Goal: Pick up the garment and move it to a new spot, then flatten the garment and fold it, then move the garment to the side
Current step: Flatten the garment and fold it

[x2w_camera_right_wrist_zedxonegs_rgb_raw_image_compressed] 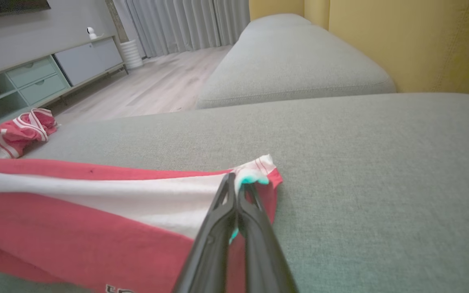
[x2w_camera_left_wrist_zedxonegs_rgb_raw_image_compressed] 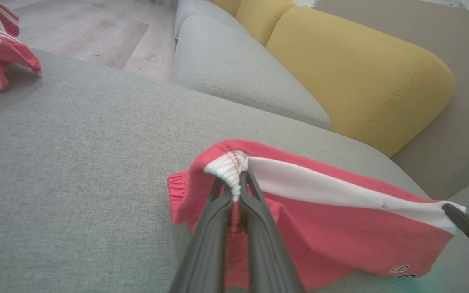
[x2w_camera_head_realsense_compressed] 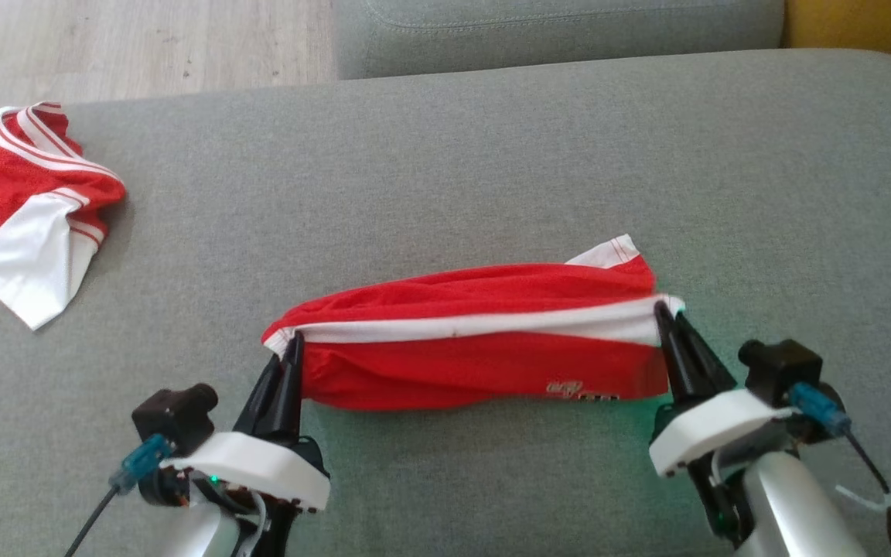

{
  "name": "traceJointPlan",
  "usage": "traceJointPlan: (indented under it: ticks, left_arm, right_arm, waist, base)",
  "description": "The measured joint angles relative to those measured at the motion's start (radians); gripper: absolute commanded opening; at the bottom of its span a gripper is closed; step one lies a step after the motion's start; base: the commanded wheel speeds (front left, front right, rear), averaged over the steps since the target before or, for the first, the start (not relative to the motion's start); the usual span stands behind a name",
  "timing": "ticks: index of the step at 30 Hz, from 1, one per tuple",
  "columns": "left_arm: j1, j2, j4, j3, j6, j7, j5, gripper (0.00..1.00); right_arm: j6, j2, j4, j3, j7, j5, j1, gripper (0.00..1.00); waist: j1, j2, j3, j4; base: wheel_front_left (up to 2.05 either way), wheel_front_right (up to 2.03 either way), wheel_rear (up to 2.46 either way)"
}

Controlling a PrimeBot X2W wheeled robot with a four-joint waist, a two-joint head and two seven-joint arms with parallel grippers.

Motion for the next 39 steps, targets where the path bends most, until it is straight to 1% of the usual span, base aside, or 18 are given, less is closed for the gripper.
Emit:
traceJointPlan:
  ticks: [3, 6, 12, 15, 22, 25, 27, 30, 32, 36, 39]
  left_arm:
    - [-0.002, 0.002, -0.005, 0.004, -0.001, -0.013, 0.002, 0.00]
    - [-0.016, 0.011, -0.035, 0.012, -0.009, -0.013, 0.013, 0.00]
    - [-0.140, 0.063, -0.138, 0.030, -0.010, 0.025, 0.044, 0.00]
    - [-0.198, 0.086, -0.211, 0.041, -0.009, 0.054, 0.054, 0.00]
    - [-0.290, 0.153, -0.429, 0.059, 0.001, 0.160, 0.073, 0.00]
    - [-0.338, 0.169, -0.517, 0.061, 0.008, 0.214, 0.073, 0.00]
    - [-0.373, 0.176, -0.549, 0.064, 0.011, 0.247, 0.072, 0.00]
    - [-0.423, 0.196, -0.561, 0.065, 0.012, 0.292, 0.072, 0.00]
    - [-0.447, 0.199, -0.551, 0.066, 0.012, 0.313, 0.072, 0.00]
    - [-0.480, 0.199, -0.506, 0.058, -0.001, 0.341, 0.068, 0.00]
    - [-0.524, 0.201, -0.443, 0.054, -0.011, 0.372, 0.060, 0.00]
  right_arm:
    - [0.000, 0.000, 0.002, -0.002, -0.018, 0.000, -0.033, 0.00]
    - [0.000, 0.000, -0.023, -0.005, -0.022, -0.001, -0.067, 0.00]
    - [0.000, 0.000, -0.128, -0.029, -0.017, -0.041, -0.134, 0.00]
    - [0.000, 0.000, -0.206, -0.046, 0.001, -0.060, -0.168, 0.00]
    - [0.000, -0.002, -0.444, -0.074, 0.062, -0.069, -0.212, 0.00]
    - [0.000, -0.010, -0.557, -0.092, 0.095, -0.069, -0.217, 0.00]
    - [0.000, -0.016, -0.618, -0.097, 0.126, -0.069, -0.217, 0.00]
    - [0.000, -0.021, -0.685, -0.102, 0.176, -0.066, -0.218, 0.00]
    - [0.000, -0.031, -0.700, -0.102, 0.204, -0.067, -0.224, 0.00]
    - [0.000, -0.049, -0.690, -0.102, 0.239, -0.065, -0.251, 0.00]
    - [0.000, -0.068, -0.637, -0.098, 0.254, -0.048, -0.294, 0.00]
  waist:
    - [0.0000, 0.0000, -0.008, -0.002]
    - [0.0000, 0.0000, -0.020, -0.005]
    - [0.0000, 0.0000, -0.063, -0.019]
    - [-0.0001, 0.0000, -0.090, -0.028]
    - [-0.0001, 0.0000, -0.135, -0.054]
    - [-0.0001, 0.0000, -0.143, -0.061]
    - [-0.0002, 0.0000, -0.142, -0.064]
    - [-0.0001, 0.0000, -0.132, -0.067]
    - [-0.0001, 0.0000, -0.120, -0.070]
    - [-0.0001, 0.0000, -0.095, -0.073]
    - [-0.0001, 0.0000, -0.054, -0.076]
  base:
    - [0.00, 0.00, 0.00]
    - [0.00, 0.00, 0.00]
    - [0.00, 0.00, 0.00]
    - [0.00, 0.00, 0.00]
    - [0.00, 0.00, 0.00]
    - [0.00, 0.00, 0.00]
    - [0.00, 0.00, 0.00]
    - [0.00, 0.00, 0.00]
    - [0.00, 0.00, 0.00]
    - [0.00, 0.00, 0.00]
    - [0.00, 0.00, 0.00]
